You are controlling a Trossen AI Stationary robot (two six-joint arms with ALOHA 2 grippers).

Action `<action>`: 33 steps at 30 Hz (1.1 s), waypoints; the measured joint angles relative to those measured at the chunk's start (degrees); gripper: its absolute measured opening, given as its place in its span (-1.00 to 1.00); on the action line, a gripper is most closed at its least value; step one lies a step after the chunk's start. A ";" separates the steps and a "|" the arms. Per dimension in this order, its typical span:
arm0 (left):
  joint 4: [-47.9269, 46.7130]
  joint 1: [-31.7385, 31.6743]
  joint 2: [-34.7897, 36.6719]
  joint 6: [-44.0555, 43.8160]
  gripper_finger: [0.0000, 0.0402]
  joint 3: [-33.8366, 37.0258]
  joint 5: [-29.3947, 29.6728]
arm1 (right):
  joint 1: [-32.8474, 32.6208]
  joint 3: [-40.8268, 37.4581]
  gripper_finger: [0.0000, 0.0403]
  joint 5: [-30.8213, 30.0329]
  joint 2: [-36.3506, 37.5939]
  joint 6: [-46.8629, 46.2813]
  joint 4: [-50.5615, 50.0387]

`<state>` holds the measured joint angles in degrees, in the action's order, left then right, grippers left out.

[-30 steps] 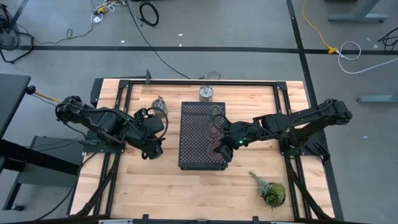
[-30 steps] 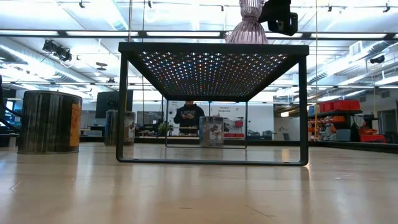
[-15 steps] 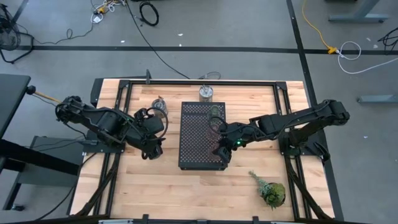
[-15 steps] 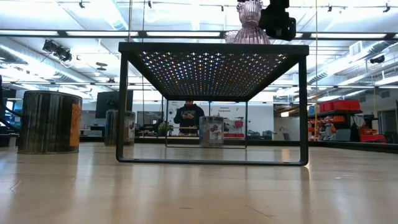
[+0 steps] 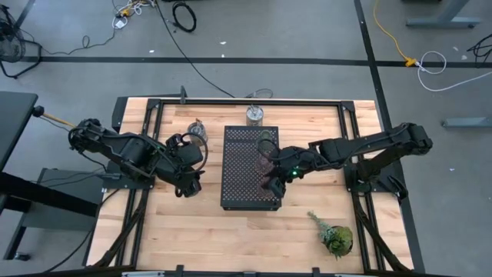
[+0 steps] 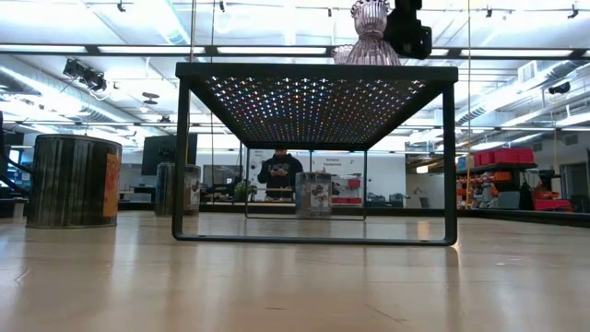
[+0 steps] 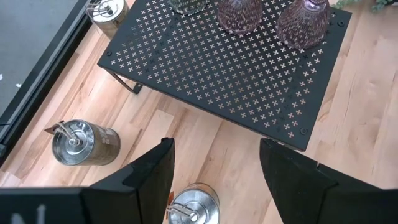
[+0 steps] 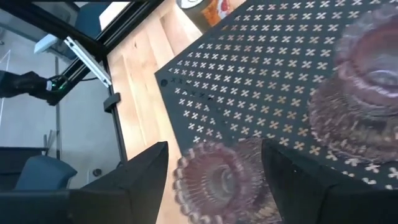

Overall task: Pick & Place candle stick holders
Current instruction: Put the pink glass candle holder on the shelf aligned with the pink glass candle holder

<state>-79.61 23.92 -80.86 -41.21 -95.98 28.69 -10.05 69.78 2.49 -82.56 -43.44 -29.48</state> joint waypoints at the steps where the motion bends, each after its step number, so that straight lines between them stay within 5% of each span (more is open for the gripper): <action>1: -0.01 0.00 0.00 0.00 0.19 0.00 0.01 | 0.23 0.00 0.27 0.13 0.00 0.20 -0.16; 33: -0.01 0.00 0.00 0.54 0.19 0.00 0.00 | 7.03 0.02 0.27 9.02 1.02 2.20 -1.88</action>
<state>-79.62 23.92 -80.86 -40.67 -95.98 28.69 -3.03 69.80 11.51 -81.54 -41.24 -31.36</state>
